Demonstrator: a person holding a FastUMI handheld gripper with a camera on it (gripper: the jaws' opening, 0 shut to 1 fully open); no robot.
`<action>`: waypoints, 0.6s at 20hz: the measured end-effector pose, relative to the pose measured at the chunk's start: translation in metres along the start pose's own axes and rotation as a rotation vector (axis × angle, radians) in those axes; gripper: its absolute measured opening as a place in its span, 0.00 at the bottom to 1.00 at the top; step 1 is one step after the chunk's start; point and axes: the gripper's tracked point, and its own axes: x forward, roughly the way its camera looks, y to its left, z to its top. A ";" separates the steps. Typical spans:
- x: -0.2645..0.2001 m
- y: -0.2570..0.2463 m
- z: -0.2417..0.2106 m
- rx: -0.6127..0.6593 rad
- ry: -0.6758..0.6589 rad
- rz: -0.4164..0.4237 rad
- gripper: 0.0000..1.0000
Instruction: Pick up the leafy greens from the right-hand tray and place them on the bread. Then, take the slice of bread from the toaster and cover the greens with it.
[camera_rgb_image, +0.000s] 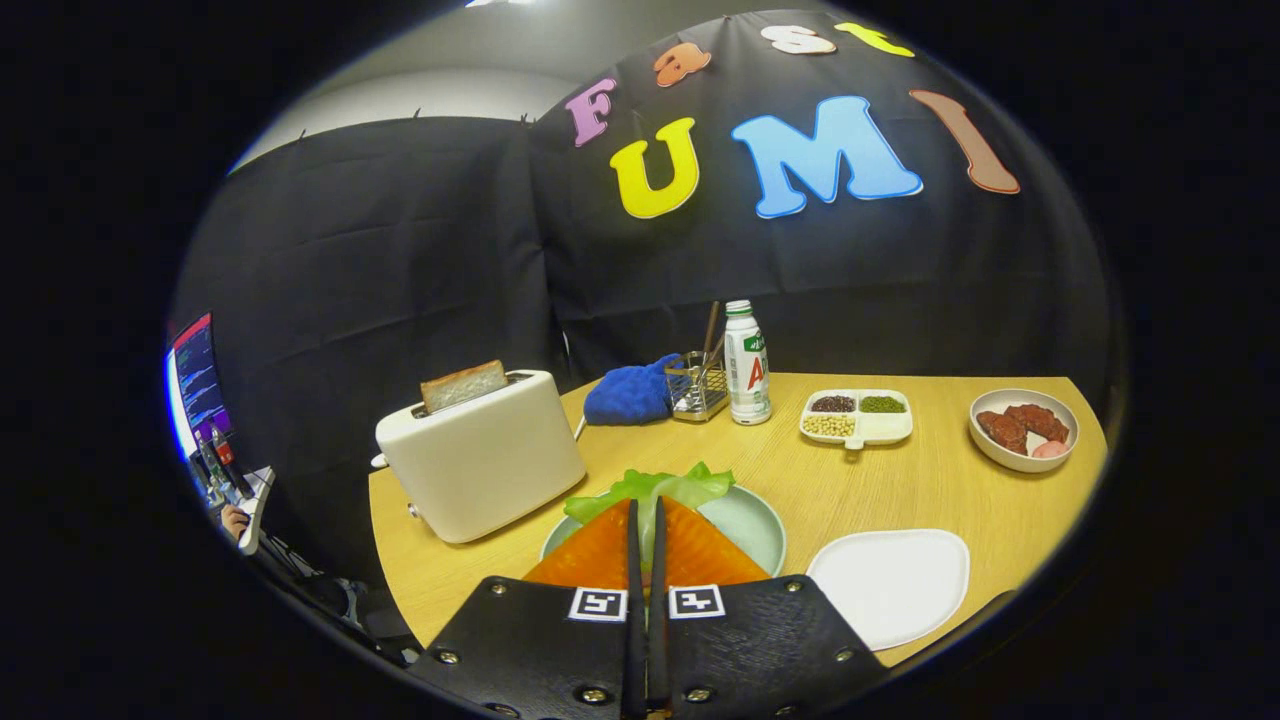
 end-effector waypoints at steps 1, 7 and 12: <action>0.006 0.001 -0.005 0.001 0.012 0.001 0.01; 0.033 -0.002 -0.030 -0.018 0.074 -0.030 0.01; 0.029 -0.015 -0.028 -0.056 0.042 -0.098 0.25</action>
